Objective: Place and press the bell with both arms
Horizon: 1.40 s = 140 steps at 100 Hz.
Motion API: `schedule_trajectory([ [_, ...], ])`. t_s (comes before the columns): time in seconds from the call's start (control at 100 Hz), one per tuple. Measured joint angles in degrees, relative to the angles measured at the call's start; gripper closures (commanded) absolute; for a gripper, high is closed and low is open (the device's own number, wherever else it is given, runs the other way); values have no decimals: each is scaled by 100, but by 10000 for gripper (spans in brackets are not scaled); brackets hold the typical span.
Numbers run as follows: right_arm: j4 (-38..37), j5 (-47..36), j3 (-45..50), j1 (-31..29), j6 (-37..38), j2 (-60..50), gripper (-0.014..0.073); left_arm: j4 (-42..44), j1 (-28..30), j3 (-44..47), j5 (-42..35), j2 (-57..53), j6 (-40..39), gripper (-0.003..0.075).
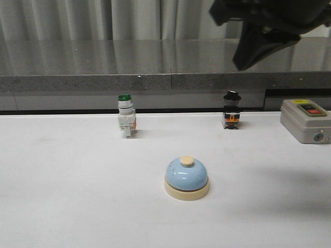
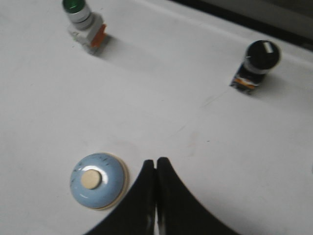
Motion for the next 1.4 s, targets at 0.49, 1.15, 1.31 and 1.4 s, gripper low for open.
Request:
schedule_trajectory([
  [0.49,-9,-1139,1864,-1380,0,-2575,656,0,0,0,0,0,0,741],
  [1.15,-9,-1264,3400,-1904,0,-5256,658,0,0,0,0,0,0,741],
  [1.31,-9,-1260,3409,-1904,0,-5257,658,0,0,0,0,0,0,741],
  [1.4,-9,-1251,3409,-1904,0,-5257,658,0,0,0,0,0,0,741],
])
